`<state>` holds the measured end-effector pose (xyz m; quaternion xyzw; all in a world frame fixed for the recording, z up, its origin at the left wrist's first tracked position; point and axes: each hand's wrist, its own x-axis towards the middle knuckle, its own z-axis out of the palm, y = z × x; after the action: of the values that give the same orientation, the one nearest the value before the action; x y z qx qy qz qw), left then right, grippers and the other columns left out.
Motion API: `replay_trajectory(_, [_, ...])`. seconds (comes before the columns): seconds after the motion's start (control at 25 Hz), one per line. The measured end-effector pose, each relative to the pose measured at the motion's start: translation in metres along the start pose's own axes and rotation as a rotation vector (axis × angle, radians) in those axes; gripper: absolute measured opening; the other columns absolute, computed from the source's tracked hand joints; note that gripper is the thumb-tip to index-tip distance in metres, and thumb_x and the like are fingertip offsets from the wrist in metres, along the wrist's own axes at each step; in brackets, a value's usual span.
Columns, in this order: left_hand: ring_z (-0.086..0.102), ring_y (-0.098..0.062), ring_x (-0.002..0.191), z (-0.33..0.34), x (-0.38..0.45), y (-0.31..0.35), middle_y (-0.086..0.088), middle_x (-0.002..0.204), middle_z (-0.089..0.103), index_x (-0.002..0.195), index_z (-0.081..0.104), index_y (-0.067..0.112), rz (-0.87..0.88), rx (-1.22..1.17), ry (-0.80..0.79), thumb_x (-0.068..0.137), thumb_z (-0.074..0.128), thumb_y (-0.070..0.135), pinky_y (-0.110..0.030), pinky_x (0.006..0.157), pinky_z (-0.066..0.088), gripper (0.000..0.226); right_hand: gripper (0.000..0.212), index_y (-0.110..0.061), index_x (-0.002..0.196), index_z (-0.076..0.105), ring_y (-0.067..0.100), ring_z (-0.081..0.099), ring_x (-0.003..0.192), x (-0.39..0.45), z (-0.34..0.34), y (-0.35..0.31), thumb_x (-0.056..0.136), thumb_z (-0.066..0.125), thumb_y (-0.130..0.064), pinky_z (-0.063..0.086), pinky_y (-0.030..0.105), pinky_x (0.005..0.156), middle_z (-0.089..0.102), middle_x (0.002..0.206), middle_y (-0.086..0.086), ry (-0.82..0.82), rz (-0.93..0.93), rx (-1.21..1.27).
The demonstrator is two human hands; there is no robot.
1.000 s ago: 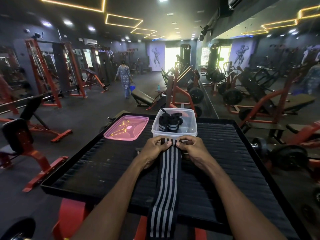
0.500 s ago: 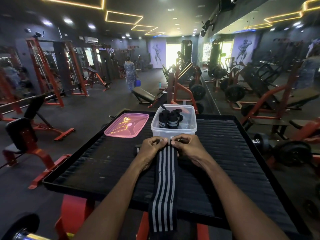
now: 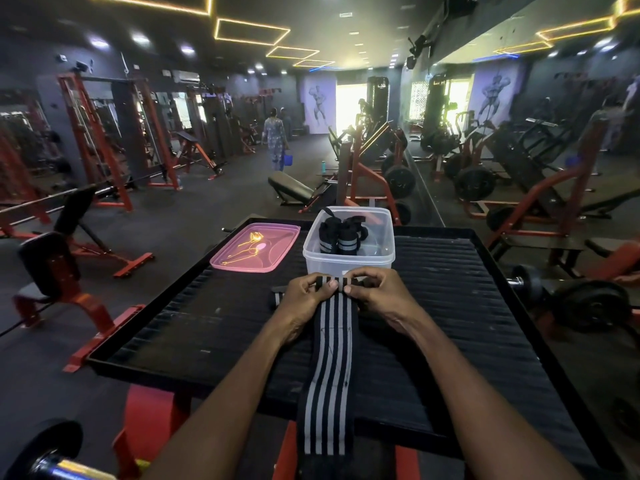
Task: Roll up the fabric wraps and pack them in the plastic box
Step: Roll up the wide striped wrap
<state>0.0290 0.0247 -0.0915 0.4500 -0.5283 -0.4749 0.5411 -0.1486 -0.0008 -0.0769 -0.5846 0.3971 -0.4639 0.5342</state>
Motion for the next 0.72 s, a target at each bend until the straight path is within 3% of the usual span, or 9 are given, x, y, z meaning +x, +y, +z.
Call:
replay_trajectory(0.2, [0.070,-0.024,0.095,0.001,-0.002,0.000,-0.011,0.099,0.075,0.105,0.073,0.004,0.006,0.014,0.004,0.089,0.068,0.002,-0.037,0.092,0.056,0.016,0.025,0.003,0.095,0.072,0.022,0.054,0.052,0.002,-0.001,0.006,0.094,0.069,-0.022,0.046,0.029,0.045,0.064,0.074,0.019,-0.069,0.097,-0.004])
replay_trajectory(0.36, [0.071,-0.031,0.102,0.000,-0.001,-0.003,-0.015,0.102,0.076,0.103,0.074,0.002,-0.009,0.016,-0.012,0.091,0.070,0.021,-0.043,0.097,0.054,0.023,0.013,-0.003,0.100,0.074,0.019,0.060,0.061,0.002,0.000,0.008,0.088,0.074,-0.008,0.049,0.026,0.048,0.069,0.081,0.016,-0.015,0.047,-0.023])
replay_trajectory(0.44, [0.071,-0.029,0.101,-0.002,0.001,-0.005,-0.013,0.102,0.076,0.103,0.075,0.005,-0.002,0.086,0.019,0.091,0.070,0.021,-0.046,0.099,0.053,0.020,0.013,-0.004,0.099,0.073,0.017,0.061,0.062,0.001,0.002,0.009,0.087,0.075,-0.005,0.049,0.026,0.048,0.069,0.080,0.013,-0.020,0.048,-0.002])
replay_trajectory(0.6, [0.070,-0.024,0.104,-0.002,0.000,-0.005,-0.008,0.104,0.076,0.105,0.074,0.009,0.030,0.148,0.022,0.089,0.071,0.012,-0.044,0.100,0.053,0.017,0.022,-0.003,0.090,0.073,0.018,0.054,0.052,0.001,0.000,0.011,0.092,0.071,-0.025,0.044,0.028,0.046,0.064,0.073,0.015,-0.071,0.120,-0.039])
replay_trajectory(0.72, [0.069,-0.028,0.107,0.000,-0.001,-0.004,-0.011,0.106,0.075,0.105,0.074,0.007,0.029,0.131,-0.014,0.092,0.068,0.027,-0.042,0.100,0.052,0.025,0.012,-0.007,0.092,0.076,0.017,0.054,0.055,0.003,-0.002,0.012,0.091,0.073,-0.018,0.044,0.027,0.048,0.066,0.073,0.011,-0.018,0.060,-0.080])
